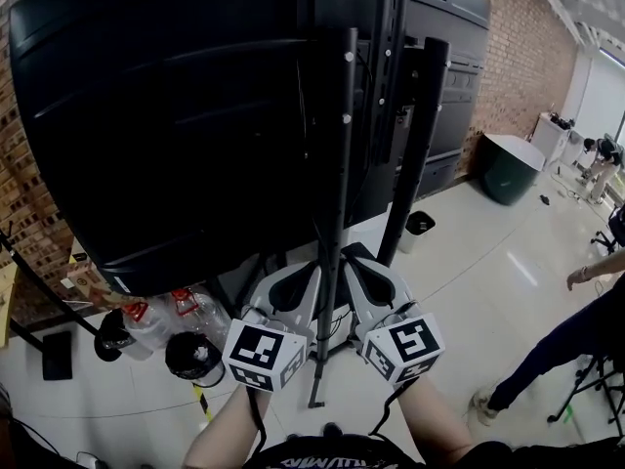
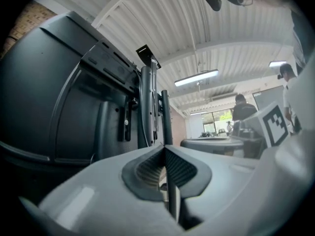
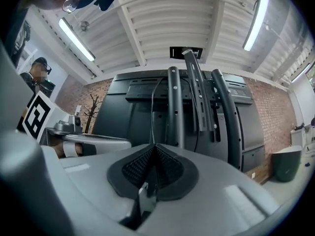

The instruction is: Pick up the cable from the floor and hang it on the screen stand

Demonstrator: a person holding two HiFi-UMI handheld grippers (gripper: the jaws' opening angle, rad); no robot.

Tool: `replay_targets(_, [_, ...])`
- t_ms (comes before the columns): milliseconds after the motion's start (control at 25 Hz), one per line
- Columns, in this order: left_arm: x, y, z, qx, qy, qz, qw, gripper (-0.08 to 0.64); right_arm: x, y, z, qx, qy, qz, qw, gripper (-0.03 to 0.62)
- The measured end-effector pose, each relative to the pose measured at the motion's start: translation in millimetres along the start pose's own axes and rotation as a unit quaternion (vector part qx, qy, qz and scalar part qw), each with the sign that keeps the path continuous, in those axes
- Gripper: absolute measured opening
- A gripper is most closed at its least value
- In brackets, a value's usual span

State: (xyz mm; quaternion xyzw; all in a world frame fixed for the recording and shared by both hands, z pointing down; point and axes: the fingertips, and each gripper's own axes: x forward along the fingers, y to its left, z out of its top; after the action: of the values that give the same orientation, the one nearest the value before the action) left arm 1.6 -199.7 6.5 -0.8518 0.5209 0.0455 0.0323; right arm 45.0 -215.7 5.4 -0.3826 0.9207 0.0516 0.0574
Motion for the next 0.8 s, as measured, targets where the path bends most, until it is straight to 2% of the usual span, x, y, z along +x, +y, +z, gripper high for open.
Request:
replay_targets(160, [-4, 1, -21, -0.030, 0.010, -0.001, 0.9995, 0.005, 1, 4, -25, 0.016, 0.032, -0.002, 0.999, 0.008])
replay_targets(440, [-14, 20, -41, -0.045, 0.027, 0.022, 0.9984, 0.005, 4, 16, -49, 0.023, 0.059, 0.002, 0.998, 0.008])
replay_targets(800, [-17, 25, -44, -0.047, 0.032, 0.020, 0.9982, 0.005, 11, 22, -55, 0.031, 0.067, 0.005, 0.997, 0.008])
